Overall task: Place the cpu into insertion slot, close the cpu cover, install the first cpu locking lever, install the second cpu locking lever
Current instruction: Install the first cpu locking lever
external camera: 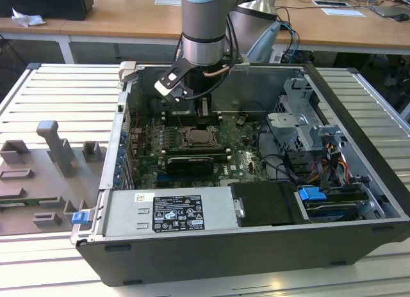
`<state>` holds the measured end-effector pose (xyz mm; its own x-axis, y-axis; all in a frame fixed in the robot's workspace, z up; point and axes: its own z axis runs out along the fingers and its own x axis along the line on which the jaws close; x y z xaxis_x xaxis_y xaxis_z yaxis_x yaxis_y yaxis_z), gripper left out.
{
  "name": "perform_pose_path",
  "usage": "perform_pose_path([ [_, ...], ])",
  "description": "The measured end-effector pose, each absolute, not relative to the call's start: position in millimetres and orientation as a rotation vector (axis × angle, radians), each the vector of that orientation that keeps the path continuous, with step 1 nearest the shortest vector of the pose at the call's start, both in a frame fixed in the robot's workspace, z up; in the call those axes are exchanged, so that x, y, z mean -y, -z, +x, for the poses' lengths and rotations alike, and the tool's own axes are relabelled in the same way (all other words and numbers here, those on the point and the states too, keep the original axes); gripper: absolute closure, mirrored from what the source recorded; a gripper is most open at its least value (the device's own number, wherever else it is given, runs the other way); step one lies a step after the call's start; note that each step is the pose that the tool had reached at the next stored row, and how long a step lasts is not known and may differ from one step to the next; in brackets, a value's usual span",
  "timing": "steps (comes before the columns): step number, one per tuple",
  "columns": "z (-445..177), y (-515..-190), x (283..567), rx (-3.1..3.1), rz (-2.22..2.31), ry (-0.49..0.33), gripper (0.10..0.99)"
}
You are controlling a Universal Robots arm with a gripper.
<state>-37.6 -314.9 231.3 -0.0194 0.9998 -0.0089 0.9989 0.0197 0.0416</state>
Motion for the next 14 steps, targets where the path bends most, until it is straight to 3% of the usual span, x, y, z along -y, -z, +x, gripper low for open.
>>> perform_pose_path([
  [9,-43,-232,315,-2.218,2.175,-0.037,0.98],
  [14,-43,-255,315,-2.218,2.175,-0.037,0.98],
])
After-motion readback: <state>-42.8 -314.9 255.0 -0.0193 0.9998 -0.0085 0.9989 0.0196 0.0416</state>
